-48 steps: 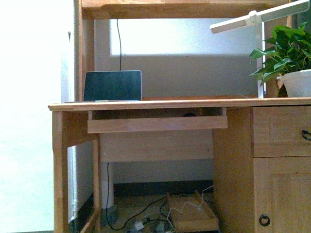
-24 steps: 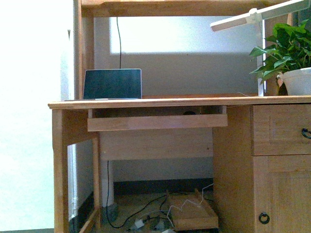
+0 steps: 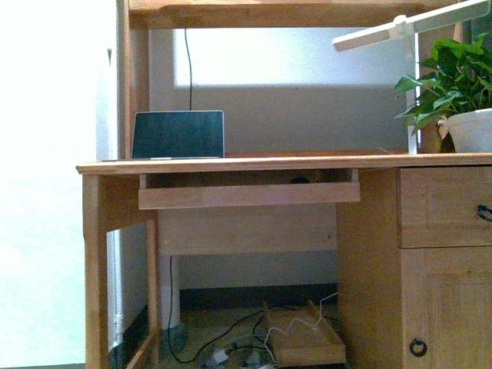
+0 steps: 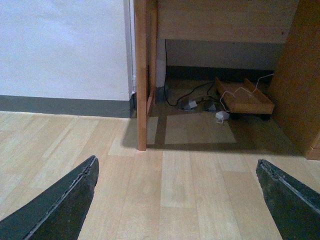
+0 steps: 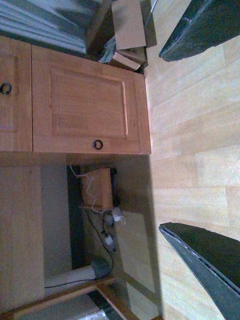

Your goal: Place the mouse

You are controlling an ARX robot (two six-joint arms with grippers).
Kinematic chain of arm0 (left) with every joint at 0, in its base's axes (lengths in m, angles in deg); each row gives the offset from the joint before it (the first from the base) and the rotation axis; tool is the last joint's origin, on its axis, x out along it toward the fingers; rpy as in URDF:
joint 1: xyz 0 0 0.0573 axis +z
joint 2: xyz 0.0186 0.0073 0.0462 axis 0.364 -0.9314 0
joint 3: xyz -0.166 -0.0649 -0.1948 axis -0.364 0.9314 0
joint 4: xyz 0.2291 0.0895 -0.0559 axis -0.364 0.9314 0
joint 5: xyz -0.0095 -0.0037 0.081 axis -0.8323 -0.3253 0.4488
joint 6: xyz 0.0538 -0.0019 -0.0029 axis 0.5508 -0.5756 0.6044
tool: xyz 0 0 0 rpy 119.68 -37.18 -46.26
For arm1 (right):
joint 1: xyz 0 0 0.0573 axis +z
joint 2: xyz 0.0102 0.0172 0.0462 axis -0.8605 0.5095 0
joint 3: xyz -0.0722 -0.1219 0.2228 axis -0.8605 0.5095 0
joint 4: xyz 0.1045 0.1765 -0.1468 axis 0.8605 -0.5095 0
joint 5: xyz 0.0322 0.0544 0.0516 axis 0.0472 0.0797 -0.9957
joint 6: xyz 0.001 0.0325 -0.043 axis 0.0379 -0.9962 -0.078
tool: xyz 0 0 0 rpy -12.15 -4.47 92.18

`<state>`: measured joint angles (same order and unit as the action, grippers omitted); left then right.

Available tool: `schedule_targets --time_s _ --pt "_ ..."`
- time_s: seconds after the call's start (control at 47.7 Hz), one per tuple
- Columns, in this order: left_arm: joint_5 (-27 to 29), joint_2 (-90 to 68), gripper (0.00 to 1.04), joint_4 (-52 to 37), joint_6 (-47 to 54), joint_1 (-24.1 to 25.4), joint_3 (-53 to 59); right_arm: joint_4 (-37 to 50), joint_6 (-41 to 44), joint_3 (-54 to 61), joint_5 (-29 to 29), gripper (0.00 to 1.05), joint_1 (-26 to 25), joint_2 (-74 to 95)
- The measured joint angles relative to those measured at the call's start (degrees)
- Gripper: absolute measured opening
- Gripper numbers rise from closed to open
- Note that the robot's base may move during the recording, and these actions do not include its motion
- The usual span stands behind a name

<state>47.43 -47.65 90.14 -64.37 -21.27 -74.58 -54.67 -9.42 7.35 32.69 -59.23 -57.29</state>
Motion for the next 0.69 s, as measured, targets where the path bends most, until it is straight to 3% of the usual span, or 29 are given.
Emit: schedule_targets --time_s 0.692 --pt "0.0 0.0 0.97 0.0 0.0 0.0 0.0 0.0 0.0 0.0 0.0 0.97 0.0 0.0"
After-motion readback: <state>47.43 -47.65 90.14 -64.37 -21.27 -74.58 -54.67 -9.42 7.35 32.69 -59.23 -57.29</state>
